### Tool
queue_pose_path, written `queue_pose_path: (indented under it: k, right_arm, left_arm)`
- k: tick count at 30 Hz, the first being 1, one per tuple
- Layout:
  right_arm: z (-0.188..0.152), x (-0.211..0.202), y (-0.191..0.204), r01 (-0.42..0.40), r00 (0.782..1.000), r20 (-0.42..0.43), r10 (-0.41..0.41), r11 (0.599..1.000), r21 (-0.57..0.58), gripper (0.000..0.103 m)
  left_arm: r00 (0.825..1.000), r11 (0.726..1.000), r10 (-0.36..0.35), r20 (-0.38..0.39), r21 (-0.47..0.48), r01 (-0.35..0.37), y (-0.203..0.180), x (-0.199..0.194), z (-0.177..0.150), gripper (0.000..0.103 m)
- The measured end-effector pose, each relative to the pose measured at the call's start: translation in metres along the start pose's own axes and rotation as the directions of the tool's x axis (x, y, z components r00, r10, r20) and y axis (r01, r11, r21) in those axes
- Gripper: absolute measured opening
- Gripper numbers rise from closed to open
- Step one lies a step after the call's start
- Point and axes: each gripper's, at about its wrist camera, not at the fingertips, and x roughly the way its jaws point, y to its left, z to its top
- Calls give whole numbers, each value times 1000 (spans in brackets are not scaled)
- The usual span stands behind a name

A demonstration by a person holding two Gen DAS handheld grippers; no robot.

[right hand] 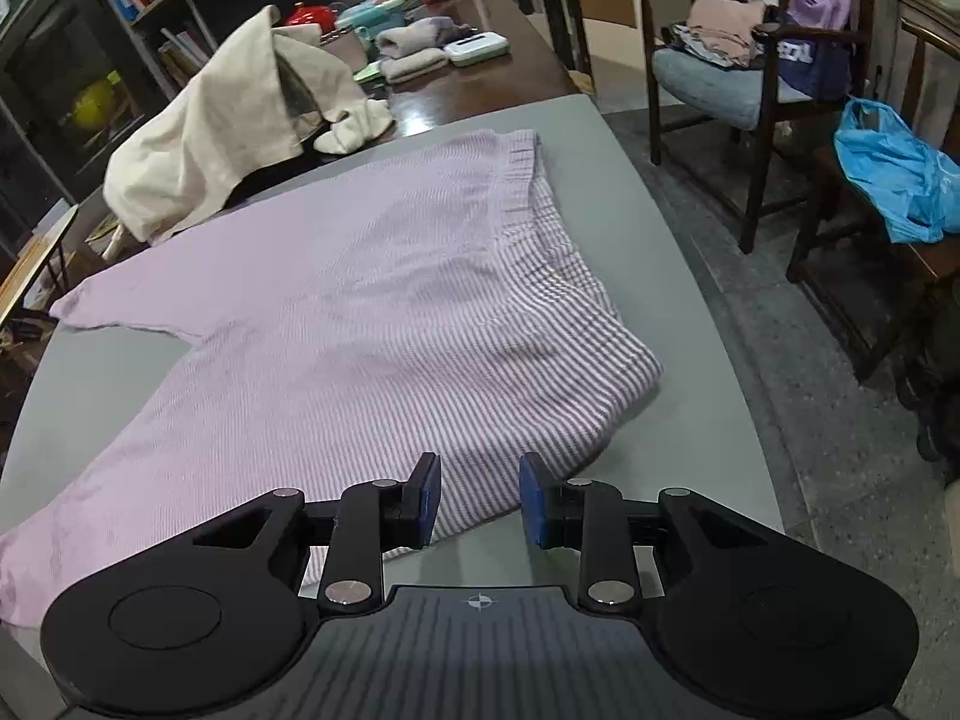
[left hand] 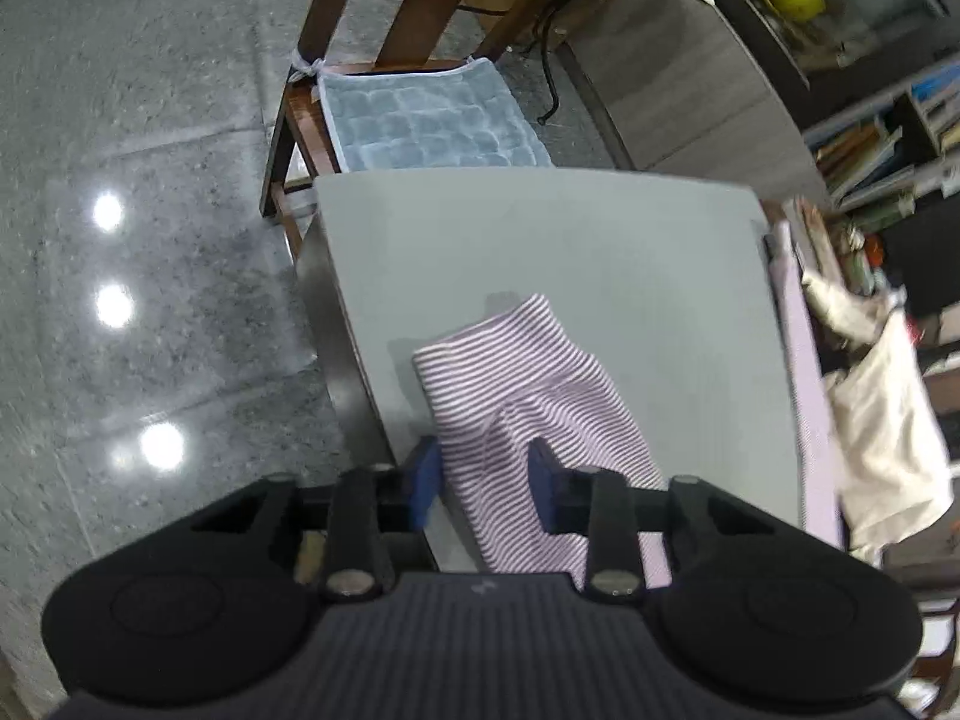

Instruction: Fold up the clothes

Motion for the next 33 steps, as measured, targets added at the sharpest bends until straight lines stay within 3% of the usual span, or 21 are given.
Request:
queue_pose_path:
  k: [6, 10, 16, 17, 18, 19, 25, 33]
  right_arm:
    - [0, -3, -29, -20, 1000, 16, 18, 984, 176, 30]
    - [6, -3, -47, -79, 996, 46, 70, 971, 225, 30]
    - [17, 6, -50, -72, 997, 37, 64, 955, 289, 34]
    - [19, 8, -50, -73, 997, 35, 66, 951, 301, 33]
    - [21, 8, -51, -74, 997, 34, 67, 948, 309, 12]
    - [23, 7, -51, -75, 997, 33, 68, 948, 310, 2]
    - [29, -19, -45, -122, 989, 119, 89, 941, 314, 2]
    - [70, -38, -28, -235, 952, 270, 146, 913, 333, 2]
  left_arm:
    - [995, 997, -77, 70, -7, 78, -16, -20, 6, 5]
    - [991, 995, -101, 87, 21, 99, -28, -29, 14, 5]
    - [988, 991, -124, 87, 53, 120, -55, -30, 16, 5]
    - [989, 992, -120, 87, 54, 116, -57, -29, 17, 5]
    - [990, 992, -116, 86, 55, 111, -58, -28, 18, 5]
    - [990, 993, -111, 85, 56, 107, -60, -26, 19, 5]
    - [987, 991, -125, 98, 58, 120, -71, -26, 36, 5]
    - [973, 975, -211, 98, 93, 202, -121, -15, 76, 5]
